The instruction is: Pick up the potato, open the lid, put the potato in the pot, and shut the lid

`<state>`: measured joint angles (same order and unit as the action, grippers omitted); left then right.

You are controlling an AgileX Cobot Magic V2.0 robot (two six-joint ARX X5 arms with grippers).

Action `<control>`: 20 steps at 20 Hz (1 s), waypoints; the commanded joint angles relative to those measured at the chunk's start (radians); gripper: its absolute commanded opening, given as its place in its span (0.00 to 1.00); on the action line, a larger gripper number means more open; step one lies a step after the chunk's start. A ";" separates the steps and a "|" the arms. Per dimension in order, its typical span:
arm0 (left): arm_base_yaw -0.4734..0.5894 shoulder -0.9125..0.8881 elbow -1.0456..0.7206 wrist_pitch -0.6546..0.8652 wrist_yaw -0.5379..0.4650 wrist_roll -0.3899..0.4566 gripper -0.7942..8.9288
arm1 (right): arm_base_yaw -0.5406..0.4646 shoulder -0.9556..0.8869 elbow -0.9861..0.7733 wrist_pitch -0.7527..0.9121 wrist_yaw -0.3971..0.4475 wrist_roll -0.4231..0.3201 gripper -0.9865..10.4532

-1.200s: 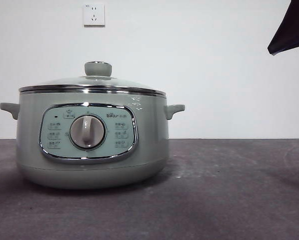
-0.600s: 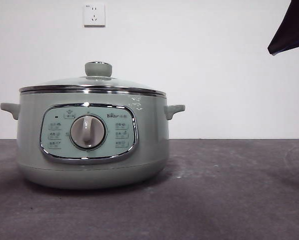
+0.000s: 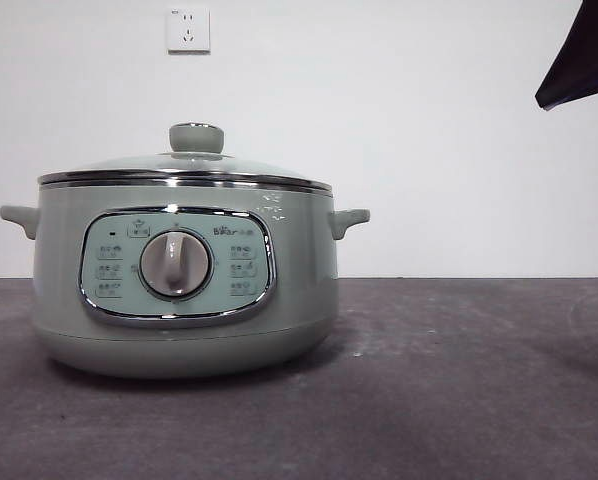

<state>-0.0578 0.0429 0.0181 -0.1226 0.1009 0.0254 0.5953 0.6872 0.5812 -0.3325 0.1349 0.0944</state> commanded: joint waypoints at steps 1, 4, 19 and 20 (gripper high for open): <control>0.007 -0.003 -0.014 -0.039 0.005 -0.002 0.08 | 0.000 -0.001 -0.008 0.006 0.002 0.013 0.09; 0.007 -0.008 -0.014 -0.056 0.006 -0.015 0.08 | 0.000 -0.001 -0.008 0.006 0.002 0.013 0.09; 0.007 -0.008 -0.014 -0.054 0.005 -0.015 0.08 | 0.000 -0.001 -0.008 0.006 0.002 0.013 0.09; 0.007 -0.008 -0.014 -0.054 0.005 -0.015 0.08 | 0.000 -0.002 -0.008 0.005 0.001 0.012 0.09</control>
<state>-0.0544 0.0380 0.0181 -0.1783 0.1009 0.0154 0.5953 0.6861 0.5812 -0.3359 0.1345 0.0944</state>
